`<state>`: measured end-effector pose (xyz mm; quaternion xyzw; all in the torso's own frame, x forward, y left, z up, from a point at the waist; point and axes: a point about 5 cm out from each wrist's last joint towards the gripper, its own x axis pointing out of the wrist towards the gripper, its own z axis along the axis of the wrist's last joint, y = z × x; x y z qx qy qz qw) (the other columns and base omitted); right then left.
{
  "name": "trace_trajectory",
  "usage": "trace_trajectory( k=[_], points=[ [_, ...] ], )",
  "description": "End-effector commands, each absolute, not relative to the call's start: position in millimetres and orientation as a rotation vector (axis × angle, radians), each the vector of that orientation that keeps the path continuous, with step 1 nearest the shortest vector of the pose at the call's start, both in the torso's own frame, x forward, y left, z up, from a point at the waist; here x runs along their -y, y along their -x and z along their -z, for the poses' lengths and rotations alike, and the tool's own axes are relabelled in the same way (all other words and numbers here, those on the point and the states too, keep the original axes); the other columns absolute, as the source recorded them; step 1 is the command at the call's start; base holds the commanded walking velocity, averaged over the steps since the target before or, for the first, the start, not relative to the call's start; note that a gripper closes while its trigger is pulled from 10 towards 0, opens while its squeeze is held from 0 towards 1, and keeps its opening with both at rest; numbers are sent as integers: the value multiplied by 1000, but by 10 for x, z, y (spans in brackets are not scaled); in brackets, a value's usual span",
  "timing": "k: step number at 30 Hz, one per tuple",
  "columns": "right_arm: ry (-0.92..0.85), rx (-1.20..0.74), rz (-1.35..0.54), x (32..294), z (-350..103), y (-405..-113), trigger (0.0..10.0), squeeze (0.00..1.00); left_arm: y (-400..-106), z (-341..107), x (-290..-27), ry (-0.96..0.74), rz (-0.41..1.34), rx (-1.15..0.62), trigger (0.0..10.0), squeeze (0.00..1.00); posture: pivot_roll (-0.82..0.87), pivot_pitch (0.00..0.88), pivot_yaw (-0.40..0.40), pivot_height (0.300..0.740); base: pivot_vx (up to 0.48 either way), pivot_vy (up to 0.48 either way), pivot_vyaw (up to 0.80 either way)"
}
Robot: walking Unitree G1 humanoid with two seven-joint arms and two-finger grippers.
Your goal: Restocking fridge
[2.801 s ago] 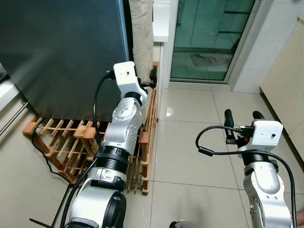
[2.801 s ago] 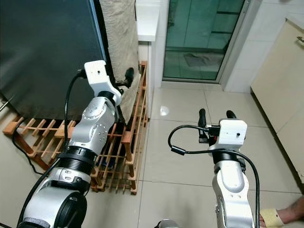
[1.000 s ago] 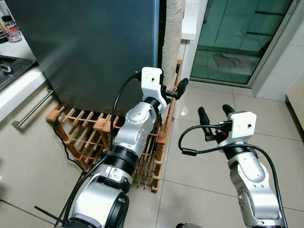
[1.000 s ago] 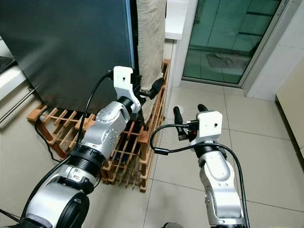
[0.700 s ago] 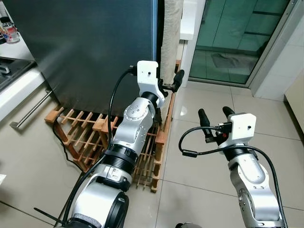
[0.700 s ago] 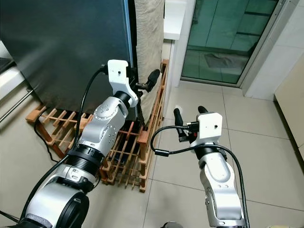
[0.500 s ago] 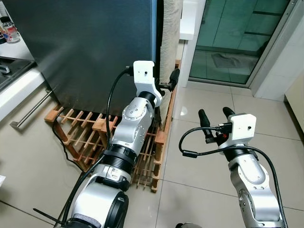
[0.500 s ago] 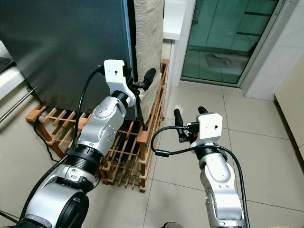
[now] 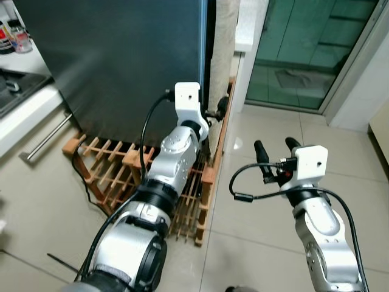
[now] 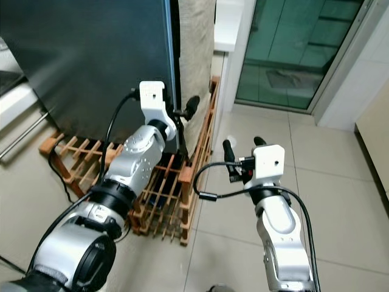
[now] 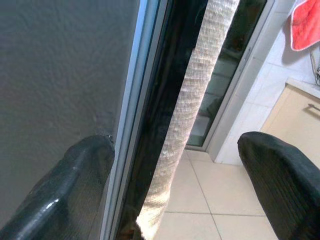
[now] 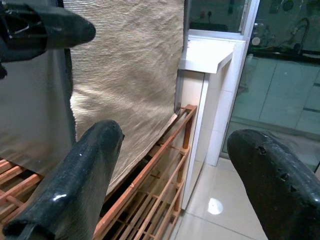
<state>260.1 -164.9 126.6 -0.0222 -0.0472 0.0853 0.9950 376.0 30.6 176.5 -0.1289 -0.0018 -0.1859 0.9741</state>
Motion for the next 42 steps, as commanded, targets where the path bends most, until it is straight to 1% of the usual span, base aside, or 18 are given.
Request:
trace_trajectory(
  k=[1, 10, 15, 18, 19, 21, 22, 23, 24, 25, 26, 28, 30, 31, 34, 35, 38, 42],
  points=[
    [44, 100, -168, 1656, -1289, -2599, 10000, 0, -3668, -2066, 192, 348, 493, 60, 10000, 0, -210, 0, 16, 740, 0, 0, 0],
    [41, 84, -160, 1665, -1243, -2562, 10000, 0, -3615, -2013, 106, 366, 525, 52, 10000, 0, -198, 0, 14, 740, 0, 0, 0],
    [37, 85, -163, 1640, -1248, -2588, 10000, 0, -3616, -2030, 113, 376, 524, 52, 10000, 0, -191, 0, 13, 740, 0, 0, 0],
    [35, 94, -161, 1622, -1277, -2621, 10000, 0, -3617, -2082, 95, 338, 539, 92, 10000, 0, -191, 0, 13, 740, 0, 0, 0],
    [37, 108, -156, 1627, -1309, -2620, 10000, 0, -3614, -2091, 14, 314, 540, 108, 10000, 0, -199, 0, 27, 740, 0, 0, 0],
    [39, 116, -153, 1632, -1328, -2618, 10000, 0, -3609, -2094, -38, 308, 539, 112, 10000, 0, -199, 0, 27, 740, 0, 0, 0],
    [37, 146, -131, 1661, -1394, -2597, 10000, 0, -3570, -2096, -179, 295, 547, 138, 10000, 0, -195, 0, 35, 740, 0, 0, 0],
    [37, 146, -131, 1661, -1394, -2597, 10000, 0, -3570, -2096, -179, 295, 547, 138, 10000, 0, -195, 0, 35, 740, 0, 0, 0],
    [59, 205, -99, 1715, -1508, -2485, 10000, 0, -3426, -2052, -526, 237, 537, 182, 10000, 0, -182, 0, 29, 740, 0, 0, 0],
    [74, 222, -91, 1731, -1539, -2429, 10000, 0, -3353, -2022, -650, 217, 531, 188, 10000, 0, -175, 0, 27, 740, 0, 0, 0],
    [74, 222, -91, 1731, -1539, -2429, 10000, 0, -3353, -2022, -650, 217, 531, 188, 10000, 0, -175, 0, 27, 740, 0, 0, 0],
    [89, 262, -50, 1782, -1584, -2260, 10000, 0, -3160, -1948, -916, 167, 497, 222, 10000, 0, -161, 0, 24, 740, 0, 0, 0],
    [91, 309, -2, 1847, -1623, -2130, 10000, 0, -2988, -1903, -1085, 135, 446, 269, 10000, 0, -144, 0, 19, 740, 0, 0, 0],
    [100, 341, 48, 1916, -1645, -2072, 10000, 0, -2891, -1883, -1183, 161, 381, 291, 10000, 0, -136, 0, 17, 740, 0, 0, 0],
    [106, 351, 70, 1943, -1653, -2057, 10000, 0, -2861, -1878, -1223, 189, 348, 292, 10000, 0, -136, 0, 17, 740, 0, 0, 0],
    [107, 376, 131, 2016, -1695, -2058, 10000, 0, -2759, -1909, -1304, 251, 273, 306, 10000, 0, -124, 0, 19, 740, 0, 0, 0],
    [94, 380, 168, 2051, -1725, -2080, 10000, 0, -2676, -1992, -1340, 318, 217, 327, 10000, 0, -118, 0, 14, 740, 0, 0, 0],
    [49, 373, 127, 1935, -1691, -2189, 10000, 0, -2777, -1909, -1306, 309, 129, 234, 10000, 0, -106, 0, 9, 740, 0, 0, 0]
  ],
)
